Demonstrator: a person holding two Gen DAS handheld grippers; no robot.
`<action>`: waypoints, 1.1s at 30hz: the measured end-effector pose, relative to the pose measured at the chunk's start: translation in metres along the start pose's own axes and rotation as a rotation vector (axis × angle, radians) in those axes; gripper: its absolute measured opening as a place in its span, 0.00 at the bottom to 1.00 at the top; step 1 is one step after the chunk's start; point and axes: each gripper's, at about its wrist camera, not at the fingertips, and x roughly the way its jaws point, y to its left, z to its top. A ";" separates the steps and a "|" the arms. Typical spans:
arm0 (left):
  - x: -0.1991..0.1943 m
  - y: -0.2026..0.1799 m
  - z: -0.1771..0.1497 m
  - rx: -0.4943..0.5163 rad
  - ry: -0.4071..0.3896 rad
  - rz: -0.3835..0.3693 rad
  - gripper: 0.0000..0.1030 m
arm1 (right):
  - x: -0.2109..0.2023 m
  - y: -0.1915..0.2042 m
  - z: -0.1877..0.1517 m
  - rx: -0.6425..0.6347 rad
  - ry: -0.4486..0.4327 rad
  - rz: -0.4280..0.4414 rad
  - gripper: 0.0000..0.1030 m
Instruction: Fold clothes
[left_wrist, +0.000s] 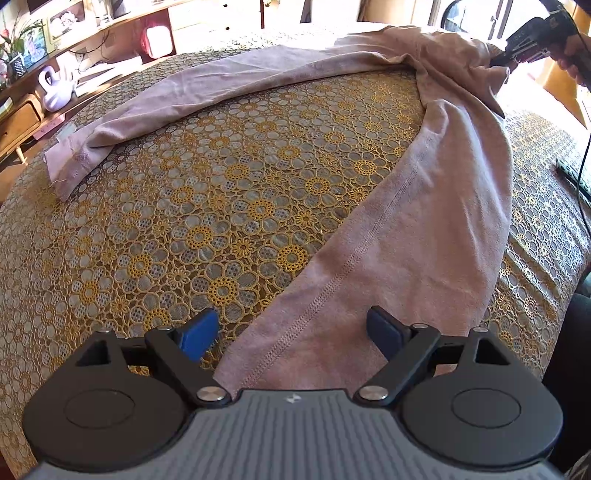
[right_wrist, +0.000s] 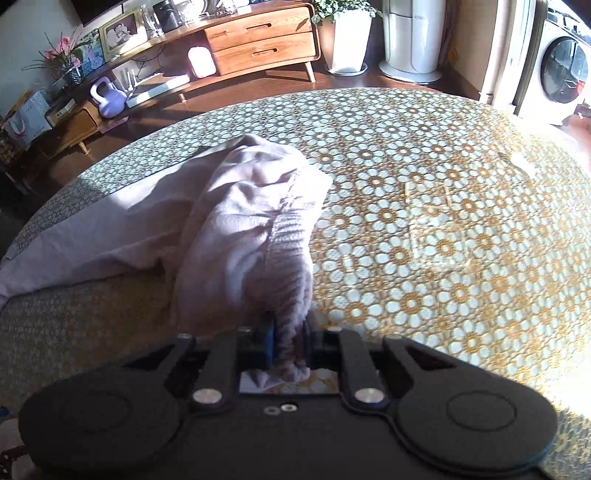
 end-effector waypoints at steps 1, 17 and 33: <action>0.000 0.001 0.001 0.018 0.014 -0.010 0.85 | 0.000 -0.011 0.000 -0.002 0.007 -0.029 1.00; 0.006 0.004 0.013 0.224 0.171 -0.092 0.88 | 0.006 -0.112 -0.031 -0.024 0.094 -0.244 1.00; 0.004 -0.027 0.007 0.204 0.056 -0.075 0.89 | -0.002 -0.066 -0.070 -0.177 0.078 -0.131 1.00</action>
